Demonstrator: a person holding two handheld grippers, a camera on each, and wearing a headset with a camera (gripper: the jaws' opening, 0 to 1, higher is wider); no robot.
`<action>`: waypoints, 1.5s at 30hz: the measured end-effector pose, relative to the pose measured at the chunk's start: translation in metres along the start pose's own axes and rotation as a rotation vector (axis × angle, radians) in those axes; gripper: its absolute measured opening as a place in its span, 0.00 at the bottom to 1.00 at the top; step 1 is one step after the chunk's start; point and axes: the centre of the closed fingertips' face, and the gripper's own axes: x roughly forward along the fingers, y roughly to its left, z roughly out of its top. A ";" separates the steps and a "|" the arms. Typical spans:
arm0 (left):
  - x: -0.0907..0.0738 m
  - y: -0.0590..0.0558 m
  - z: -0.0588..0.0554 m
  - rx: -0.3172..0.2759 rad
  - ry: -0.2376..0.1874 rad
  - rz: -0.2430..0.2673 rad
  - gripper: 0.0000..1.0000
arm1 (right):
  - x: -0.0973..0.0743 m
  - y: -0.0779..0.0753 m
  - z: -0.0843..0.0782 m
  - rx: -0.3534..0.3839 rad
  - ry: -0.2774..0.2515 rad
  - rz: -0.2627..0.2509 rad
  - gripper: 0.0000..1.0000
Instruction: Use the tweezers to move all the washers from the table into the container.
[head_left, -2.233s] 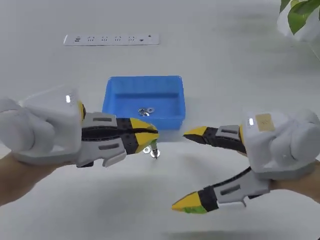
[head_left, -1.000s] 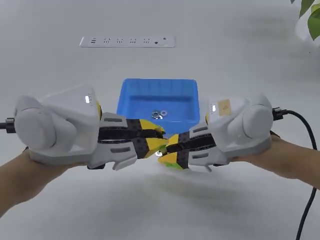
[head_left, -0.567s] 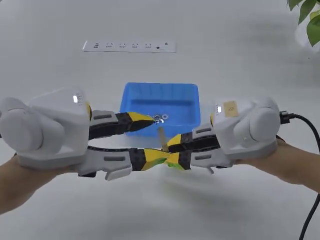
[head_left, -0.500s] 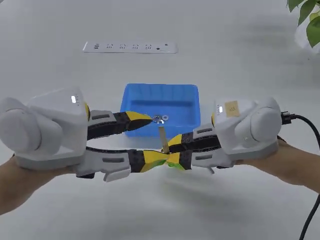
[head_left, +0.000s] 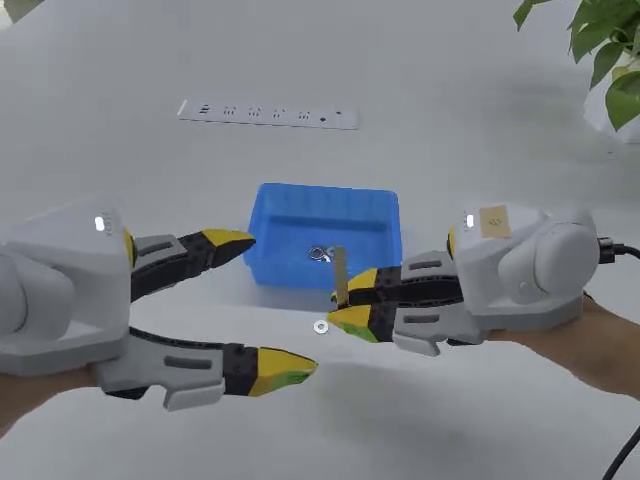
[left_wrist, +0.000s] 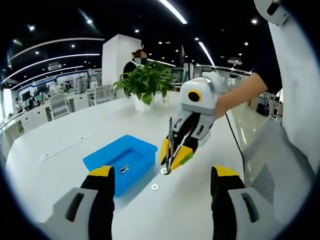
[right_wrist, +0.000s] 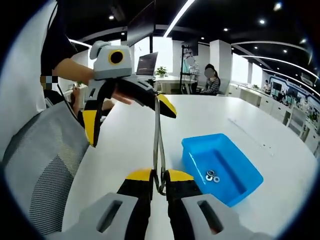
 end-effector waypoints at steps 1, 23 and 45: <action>-0.003 0.000 -0.001 -0.002 0.001 0.003 0.85 | 0.000 -0.001 0.004 -0.001 -0.005 -0.005 0.11; -0.035 0.004 -0.018 -0.084 -0.051 0.041 0.99 | -0.016 -0.056 0.059 -0.035 -0.067 -0.094 0.11; -0.052 0.010 -0.045 -0.148 -0.015 0.099 0.99 | 0.054 -0.112 0.013 0.087 -0.032 -0.113 0.11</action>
